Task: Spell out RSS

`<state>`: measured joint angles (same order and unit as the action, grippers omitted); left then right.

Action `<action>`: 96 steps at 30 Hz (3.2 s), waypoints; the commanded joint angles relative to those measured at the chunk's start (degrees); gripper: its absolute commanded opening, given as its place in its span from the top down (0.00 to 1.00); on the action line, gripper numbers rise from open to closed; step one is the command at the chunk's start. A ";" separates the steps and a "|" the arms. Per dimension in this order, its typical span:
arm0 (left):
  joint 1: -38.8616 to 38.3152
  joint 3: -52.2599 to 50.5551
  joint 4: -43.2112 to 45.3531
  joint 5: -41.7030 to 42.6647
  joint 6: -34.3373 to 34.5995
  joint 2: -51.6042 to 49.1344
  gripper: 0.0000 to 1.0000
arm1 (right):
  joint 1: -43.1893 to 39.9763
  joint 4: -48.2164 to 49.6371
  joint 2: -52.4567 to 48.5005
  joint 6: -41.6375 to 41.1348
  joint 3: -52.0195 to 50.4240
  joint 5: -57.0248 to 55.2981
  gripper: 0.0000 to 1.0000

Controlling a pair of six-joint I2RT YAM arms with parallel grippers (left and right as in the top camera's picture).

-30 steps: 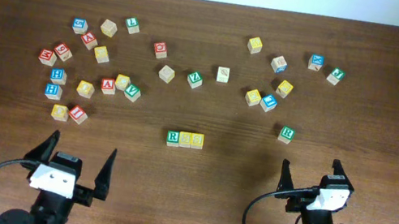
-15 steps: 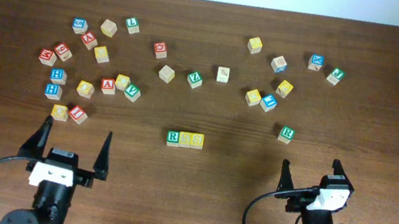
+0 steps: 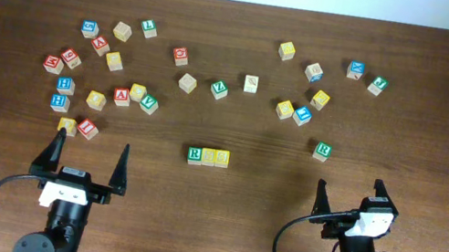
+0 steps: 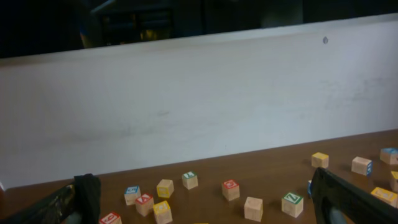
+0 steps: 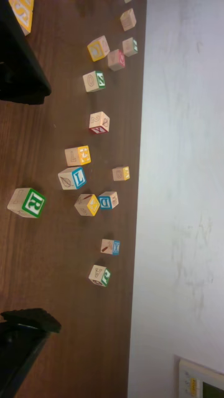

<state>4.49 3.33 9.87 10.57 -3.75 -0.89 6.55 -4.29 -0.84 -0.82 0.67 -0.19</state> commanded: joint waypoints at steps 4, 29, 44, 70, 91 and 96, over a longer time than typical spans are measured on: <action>-1.25 -2.86 1.07 -1.05 0.96 0.59 0.01 | -0.42 -0.39 0.66 0.39 -0.35 -0.09 0.02; -2.12 -2.86 -14.62 -11.85 9.73 0.59 0.01 | -0.42 -0.39 0.63 0.39 -0.35 -0.09 0.02; -3.58 -2.86 -14.69 -11.69 6.71 0.59 0.01 | -0.42 -0.39 0.66 0.39 -0.35 -0.09 0.02; -0.35 -2.86 -14.64 -8.90 5.14 0.61 0.01 | -0.42 -0.39 0.63 0.39 -0.35 -0.09 0.02; -0.35 -2.84 -14.62 -8.87 3.93 0.59 0.01 | -0.42 -0.37 0.63 0.39 -0.35 -0.09 0.02; -0.35 -2.84 -14.51 -8.87 3.91 0.59 0.01 | -0.42 -0.39 0.63 0.39 -0.35 -0.09 0.02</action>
<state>3.84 0.64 -4.38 0.84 1.08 -0.80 6.52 -4.29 -0.84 -0.80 0.67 -0.19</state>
